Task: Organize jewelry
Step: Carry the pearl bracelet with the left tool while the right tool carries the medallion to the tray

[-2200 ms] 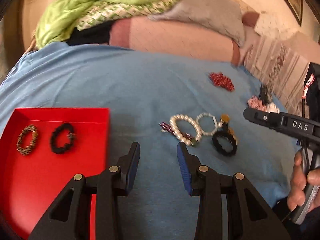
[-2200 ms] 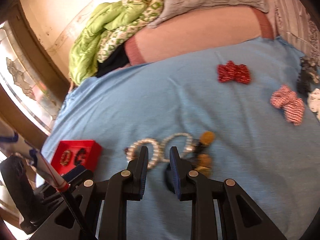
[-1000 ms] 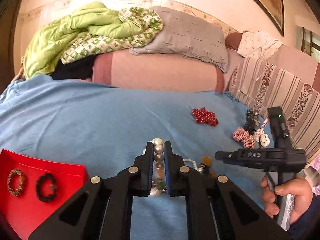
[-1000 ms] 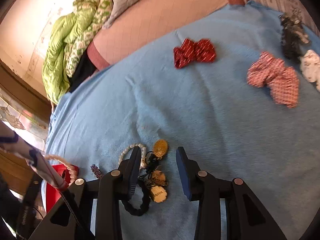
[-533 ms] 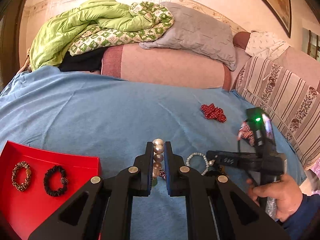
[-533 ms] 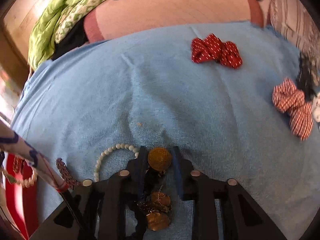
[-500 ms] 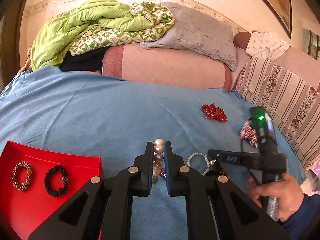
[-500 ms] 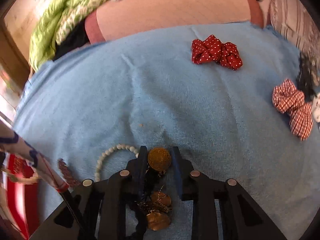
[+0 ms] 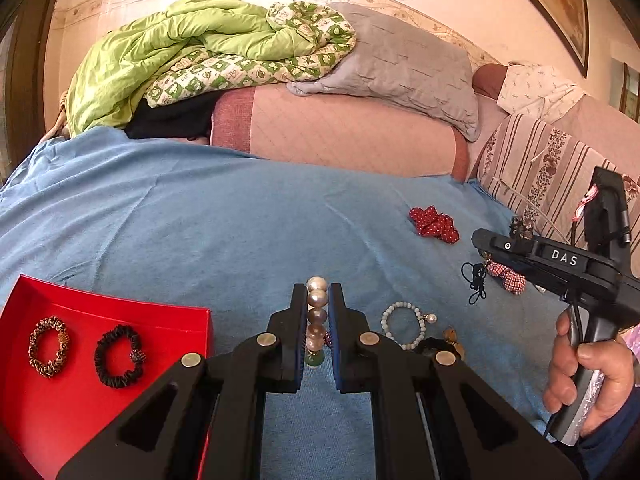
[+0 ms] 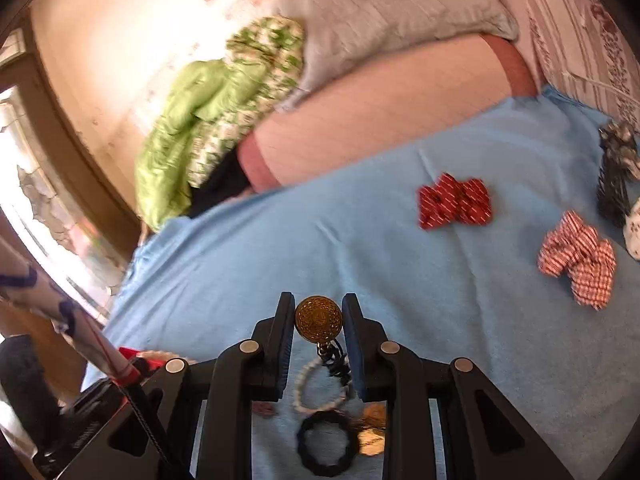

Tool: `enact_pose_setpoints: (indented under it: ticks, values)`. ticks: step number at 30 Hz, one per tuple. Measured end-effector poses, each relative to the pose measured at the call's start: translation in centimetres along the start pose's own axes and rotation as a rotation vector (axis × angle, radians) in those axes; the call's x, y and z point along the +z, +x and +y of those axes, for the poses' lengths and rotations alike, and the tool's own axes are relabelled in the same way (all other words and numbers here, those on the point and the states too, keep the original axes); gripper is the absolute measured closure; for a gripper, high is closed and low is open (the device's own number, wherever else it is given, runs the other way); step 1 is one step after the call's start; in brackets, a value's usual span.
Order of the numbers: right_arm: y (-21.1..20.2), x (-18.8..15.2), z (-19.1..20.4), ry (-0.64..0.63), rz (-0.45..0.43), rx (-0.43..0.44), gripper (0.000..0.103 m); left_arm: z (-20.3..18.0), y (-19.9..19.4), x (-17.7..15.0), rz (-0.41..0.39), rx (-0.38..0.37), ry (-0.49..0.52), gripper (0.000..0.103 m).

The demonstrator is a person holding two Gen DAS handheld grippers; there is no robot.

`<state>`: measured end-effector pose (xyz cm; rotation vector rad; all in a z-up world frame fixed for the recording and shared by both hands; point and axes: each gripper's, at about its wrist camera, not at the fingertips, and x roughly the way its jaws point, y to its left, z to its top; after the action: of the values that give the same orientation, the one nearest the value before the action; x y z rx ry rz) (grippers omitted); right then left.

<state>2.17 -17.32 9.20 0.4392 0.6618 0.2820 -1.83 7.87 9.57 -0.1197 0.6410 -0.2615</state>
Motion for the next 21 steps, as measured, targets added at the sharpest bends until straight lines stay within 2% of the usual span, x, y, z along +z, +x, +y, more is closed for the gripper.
enact_pose_setpoints:
  ticks: [13, 21]
  values:
    - [0.4, -1.1, 2.6, -0.053, 0.032, 0.054, 0.077, 0.2, -0.7, 0.1, -0.02, 0.025, 0.002, 0.093]
    - [0.0, -2.2, 6.0, -0.128, 0.04, 0.09, 0.077, 1.3, -2.8, 0.0, -0.061, 0.051, -0.008, 0.093]
